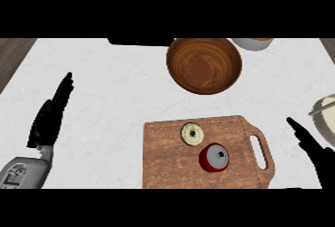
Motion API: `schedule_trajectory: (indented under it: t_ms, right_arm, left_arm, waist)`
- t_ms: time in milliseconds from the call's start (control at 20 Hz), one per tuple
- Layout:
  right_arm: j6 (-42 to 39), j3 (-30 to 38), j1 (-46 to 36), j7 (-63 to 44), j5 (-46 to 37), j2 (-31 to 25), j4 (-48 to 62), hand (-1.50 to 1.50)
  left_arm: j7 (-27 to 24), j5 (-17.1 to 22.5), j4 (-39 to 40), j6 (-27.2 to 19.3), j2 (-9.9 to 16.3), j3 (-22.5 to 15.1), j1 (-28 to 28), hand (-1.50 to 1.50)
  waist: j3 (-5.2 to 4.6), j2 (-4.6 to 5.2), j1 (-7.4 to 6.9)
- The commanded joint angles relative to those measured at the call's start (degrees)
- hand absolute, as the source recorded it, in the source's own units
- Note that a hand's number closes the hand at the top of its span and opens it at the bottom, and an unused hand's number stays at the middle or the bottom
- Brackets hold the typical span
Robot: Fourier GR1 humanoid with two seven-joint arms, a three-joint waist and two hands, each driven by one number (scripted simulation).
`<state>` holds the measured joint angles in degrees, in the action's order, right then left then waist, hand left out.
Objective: Pick the can from the cutting board and place it in the tiered basket
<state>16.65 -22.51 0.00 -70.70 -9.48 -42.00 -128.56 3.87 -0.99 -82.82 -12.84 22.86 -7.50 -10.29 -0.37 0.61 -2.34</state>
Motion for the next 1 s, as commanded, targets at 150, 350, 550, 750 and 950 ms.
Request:
schedule_trajectory:
  t_ms: [150, 350, 550, 750, 950]
  right_arm:
    - [-2.5, -5.7, -7.5, -14.5, -0.7, 4.4, 8.7, -1.5]
    - [-3.3, -6.8, -9.4, -14.5, -0.3, 6.4, 10.6, -1.5]
    - [-5.2, -7.1, -10.1, -14.5, -0.7, 6.7, 11.1, -1.5]
    - [-5.2, -11.9, -10.3, -14.5, -5.7, 9.0, 13.3, -1.5]
    - [-7.4, -11.6, -10.5, -14.5, -7.3, 8.6, 14.3, -1.5]
  left_arm:
    - [1.5, 1.0, 2.0, 1.1, 0.9, 2.3, -2.3, 0.0]
    - [0.5, 0.7, 1.7, 0.9, -0.2, 1.8, -1.3, 0.0]
    - [-0.2, 0.4, 2.5, 0.8, 0.4, 3.0, -0.7, 0.0]
    - [-1.0, -0.2, 1.9, 0.8, 0.0, 2.6, 0.4, 0.0]
    - [0.2, 0.1, 0.7, 1.2, 0.2, 2.9, 0.5, 0.0]
  waist:
    - [0.07, -0.18, 0.39]
    - [0.06, -0.49, 1.19]
    - [0.02, -0.6, 1.86]
    - [-0.04, -0.7, 2.0]
    - [0.05, -0.86, 2.44]
